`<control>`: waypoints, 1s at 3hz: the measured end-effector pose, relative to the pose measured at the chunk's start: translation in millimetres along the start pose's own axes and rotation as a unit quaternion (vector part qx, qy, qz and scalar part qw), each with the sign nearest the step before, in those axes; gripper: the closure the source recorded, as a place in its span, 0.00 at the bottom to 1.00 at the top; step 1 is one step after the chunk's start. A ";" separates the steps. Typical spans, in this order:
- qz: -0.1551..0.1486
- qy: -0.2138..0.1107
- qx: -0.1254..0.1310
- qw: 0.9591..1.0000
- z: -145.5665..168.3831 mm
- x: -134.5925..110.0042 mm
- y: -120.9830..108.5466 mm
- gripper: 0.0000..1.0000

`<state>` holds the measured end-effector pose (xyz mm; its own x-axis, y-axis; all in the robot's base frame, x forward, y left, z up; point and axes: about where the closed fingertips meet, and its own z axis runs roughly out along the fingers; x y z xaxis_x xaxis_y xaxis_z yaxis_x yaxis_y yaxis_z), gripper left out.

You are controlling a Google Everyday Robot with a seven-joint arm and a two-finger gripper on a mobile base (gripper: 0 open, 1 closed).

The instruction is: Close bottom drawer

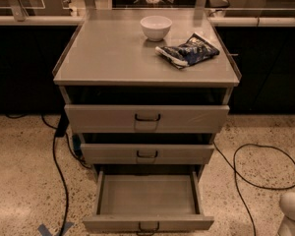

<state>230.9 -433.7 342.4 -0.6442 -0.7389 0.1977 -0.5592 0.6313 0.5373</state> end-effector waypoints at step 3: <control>-0.110 0.055 0.019 0.992 40.1 -15.7 13.1 0.00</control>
Offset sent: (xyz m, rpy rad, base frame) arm -0.0075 0.0303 -0.0413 0.0072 0.0694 0.1812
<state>212.8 -404.4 313.5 -0.4443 -0.8798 0.1691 -0.7008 0.4589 0.5461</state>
